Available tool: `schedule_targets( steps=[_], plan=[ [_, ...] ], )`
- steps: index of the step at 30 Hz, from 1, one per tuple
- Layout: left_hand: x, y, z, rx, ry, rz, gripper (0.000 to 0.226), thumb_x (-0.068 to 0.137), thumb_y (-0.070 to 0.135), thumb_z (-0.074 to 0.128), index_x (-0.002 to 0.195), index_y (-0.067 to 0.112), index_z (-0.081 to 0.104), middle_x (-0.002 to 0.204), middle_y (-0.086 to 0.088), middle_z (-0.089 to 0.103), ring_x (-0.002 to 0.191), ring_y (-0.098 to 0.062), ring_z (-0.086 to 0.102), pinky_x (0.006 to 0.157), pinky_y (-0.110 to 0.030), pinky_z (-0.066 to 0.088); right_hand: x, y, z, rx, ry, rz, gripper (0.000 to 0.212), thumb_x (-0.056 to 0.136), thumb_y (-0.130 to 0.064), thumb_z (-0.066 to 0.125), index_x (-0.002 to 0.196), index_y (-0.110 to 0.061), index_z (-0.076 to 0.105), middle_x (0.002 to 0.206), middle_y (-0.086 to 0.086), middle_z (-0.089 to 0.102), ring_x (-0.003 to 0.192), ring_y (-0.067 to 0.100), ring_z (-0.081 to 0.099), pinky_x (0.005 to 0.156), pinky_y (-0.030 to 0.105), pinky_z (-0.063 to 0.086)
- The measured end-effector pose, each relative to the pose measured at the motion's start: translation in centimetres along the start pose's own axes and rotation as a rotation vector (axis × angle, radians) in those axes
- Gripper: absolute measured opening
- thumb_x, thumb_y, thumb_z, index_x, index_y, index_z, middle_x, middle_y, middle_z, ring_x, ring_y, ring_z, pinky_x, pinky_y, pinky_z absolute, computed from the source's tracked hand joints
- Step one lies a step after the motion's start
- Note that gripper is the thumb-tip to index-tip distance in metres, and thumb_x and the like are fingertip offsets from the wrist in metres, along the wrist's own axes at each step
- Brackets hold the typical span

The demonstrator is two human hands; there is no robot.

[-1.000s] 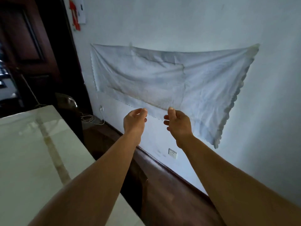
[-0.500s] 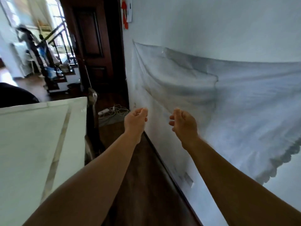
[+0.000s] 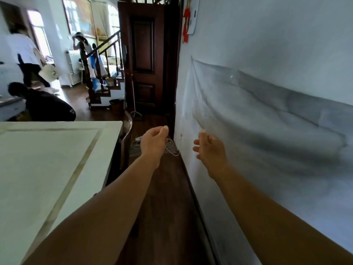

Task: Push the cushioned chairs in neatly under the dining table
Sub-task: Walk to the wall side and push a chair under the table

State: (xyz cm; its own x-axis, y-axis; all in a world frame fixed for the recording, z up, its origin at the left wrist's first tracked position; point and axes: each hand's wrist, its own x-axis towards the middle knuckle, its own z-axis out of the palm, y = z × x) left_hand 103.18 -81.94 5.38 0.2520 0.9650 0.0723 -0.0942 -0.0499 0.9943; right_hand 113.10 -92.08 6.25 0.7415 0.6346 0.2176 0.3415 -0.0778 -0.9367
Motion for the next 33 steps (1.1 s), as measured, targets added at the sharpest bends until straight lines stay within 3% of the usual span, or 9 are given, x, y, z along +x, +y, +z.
schedule_targets(
  steps=[8,13,15,19,23,26,28,31,33],
  plan=[
    [10.5,-0.8,-3.5,0.026,0.173,-0.047,0.027,0.085,0.036,0.062,0.100,0.015,0.069,0.103,-0.011,0.071,0.101,-0.028,0.065,0.092,-0.043,0.053,9.6,-0.2,10.2,0.102,-0.130,0.032,0.030,0.095,-0.043,0.037,0.073,-0.028,0.052,0.086,0.006,0.065,0.087,0.027,0.065,0.086,0.055,0.053],
    [15.8,-2.9,-6.7,0.102,0.311,-0.044,0.032,0.084,0.034,0.062,0.107,0.013,0.070,0.106,-0.012,0.072,0.088,-0.024,0.067,0.074,-0.028,0.054,14.0,0.4,18.2,0.094,-0.273,0.056,0.031,0.094,-0.046,0.035,0.076,-0.028,0.052,0.081,-0.002,0.061,0.088,0.024,0.063,0.089,0.053,0.052],
    [17.4,-3.9,-7.6,0.111,0.338,-0.076,0.033,0.086,0.034,0.062,0.111,0.013,0.068,0.109,-0.009,0.071,0.094,-0.023,0.066,0.086,-0.034,0.055,15.6,1.2,20.6,0.066,-0.305,0.062,0.031,0.094,-0.045,0.035,0.072,-0.030,0.050,0.080,-0.002,0.061,0.092,0.027,0.063,0.092,0.054,0.050],
    [21.1,-5.7,-9.0,0.173,0.364,-0.142,0.037,0.087,0.035,0.060,0.116,0.012,0.064,0.116,-0.008,0.068,0.105,-0.025,0.063,0.097,-0.041,0.050,19.9,3.1,25.1,0.075,-0.374,0.107,0.033,0.095,-0.045,0.035,0.073,-0.027,0.051,0.081,0.000,0.063,0.091,0.027,0.064,0.092,0.054,0.050],
    [26.3,-7.6,-9.2,0.257,0.370,-0.232,0.047,0.086,0.041,0.061,0.123,0.012,0.060,0.122,-0.011,0.065,0.112,-0.027,0.060,0.101,-0.042,0.047,25.7,5.2,29.8,0.042,-0.447,0.119,0.036,0.094,-0.047,0.034,0.086,-0.020,0.056,0.102,0.012,0.066,0.099,0.031,0.062,0.093,0.055,0.048],
    [30.4,-9.0,-8.7,0.367,0.333,-0.319,0.059,0.082,0.046,0.063,0.131,0.014,0.052,0.125,-0.008,0.063,0.113,-0.025,0.059,0.100,-0.036,0.045,30.3,6.6,33.4,0.027,-0.503,0.143,0.035,0.093,-0.045,0.036,0.078,-0.020,0.055,0.084,0.008,0.061,0.087,0.030,0.060,0.084,0.047,0.049],
    [32.3,-10.1,-8.5,0.431,0.267,-0.375,0.068,0.080,0.046,0.066,0.136,0.012,0.047,0.130,-0.007,0.059,0.116,-0.025,0.057,0.100,-0.035,0.043,32.3,7.3,35.4,0.021,-0.556,0.155,0.037,0.094,-0.042,0.036,0.087,-0.013,0.059,0.078,0.006,0.055,0.083,0.028,0.054,0.079,0.042,0.044],
    [35.2,-11.9,-7.9,0.550,0.152,-0.466,0.068,0.078,0.046,0.069,0.133,0.013,0.049,0.122,-0.004,0.061,0.098,-0.017,0.057,0.082,-0.027,0.043,35.2,8.4,38.6,-0.004,-0.644,0.214,0.054,0.094,-0.042,0.039,0.132,-0.004,0.045,0.121,0.015,0.057,0.111,0.031,0.053,0.090,0.038,0.040],
    [36.7,-13.0,-7.7,0.659,0.096,-0.536,0.070,0.075,0.048,0.070,0.133,0.015,0.048,0.129,-0.006,0.059,0.098,-0.016,0.056,0.081,-0.027,0.041,36.4,9.3,40.4,-0.017,-0.714,0.299,0.067,0.094,-0.043,0.044,0.148,-0.011,0.020,0.152,0.015,0.035,0.135,0.034,0.038,0.102,0.042,0.036]
  ],
)
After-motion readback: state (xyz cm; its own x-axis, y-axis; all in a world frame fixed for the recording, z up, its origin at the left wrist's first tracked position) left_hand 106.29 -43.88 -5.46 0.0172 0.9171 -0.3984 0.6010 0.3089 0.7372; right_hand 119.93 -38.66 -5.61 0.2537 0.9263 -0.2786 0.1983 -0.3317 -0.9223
